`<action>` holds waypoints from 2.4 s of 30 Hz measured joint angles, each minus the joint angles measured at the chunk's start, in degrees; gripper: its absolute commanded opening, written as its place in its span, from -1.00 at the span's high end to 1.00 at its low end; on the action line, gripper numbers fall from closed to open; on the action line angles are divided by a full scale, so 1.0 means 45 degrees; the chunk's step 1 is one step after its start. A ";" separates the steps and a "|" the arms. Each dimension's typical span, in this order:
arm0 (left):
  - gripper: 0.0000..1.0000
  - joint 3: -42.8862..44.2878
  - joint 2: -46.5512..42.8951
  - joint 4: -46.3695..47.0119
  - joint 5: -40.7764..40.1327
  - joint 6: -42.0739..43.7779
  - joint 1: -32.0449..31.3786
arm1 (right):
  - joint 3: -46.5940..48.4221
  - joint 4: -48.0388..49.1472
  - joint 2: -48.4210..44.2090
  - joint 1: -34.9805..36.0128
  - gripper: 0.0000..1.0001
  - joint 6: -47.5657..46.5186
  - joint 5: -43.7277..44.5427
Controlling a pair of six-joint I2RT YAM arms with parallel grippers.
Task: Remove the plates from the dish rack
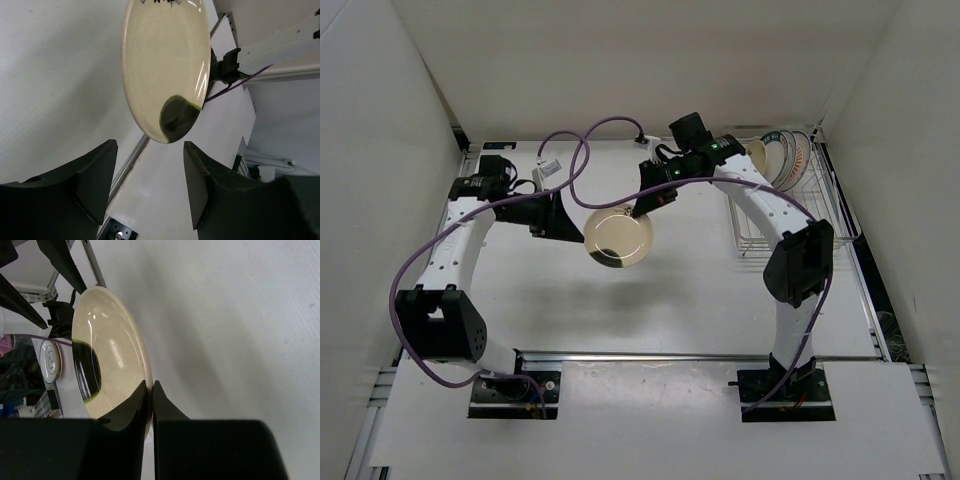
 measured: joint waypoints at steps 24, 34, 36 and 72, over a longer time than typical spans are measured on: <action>0.80 0.0092 0.0699 0.0010 0.0005 -0.0316 0.0141 | 0.1025 0.0325 0.0695 0.0559 0.63 0.0753 -0.0928; 0.80 -0.0015 0.0476 0.0928 -0.0306 -0.0928 0.0034 | 0.0413 -0.0185 -0.0185 0.0078 -0.71 -0.0311 0.0481; 0.80 -0.0131 0.0330 0.1219 -0.0568 -0.1277 0.0015 | 0.0228 -0.0321 -0.0593 -0.0272 -0.74 -0.0646 0.0986; 0.80 1.1196 1.3163 0.3308 -0.2497 -0.6071 0.5183 | -0.6819 -0.5697 -1.1788 -1.2949 -1.00 -0.8539 0.3415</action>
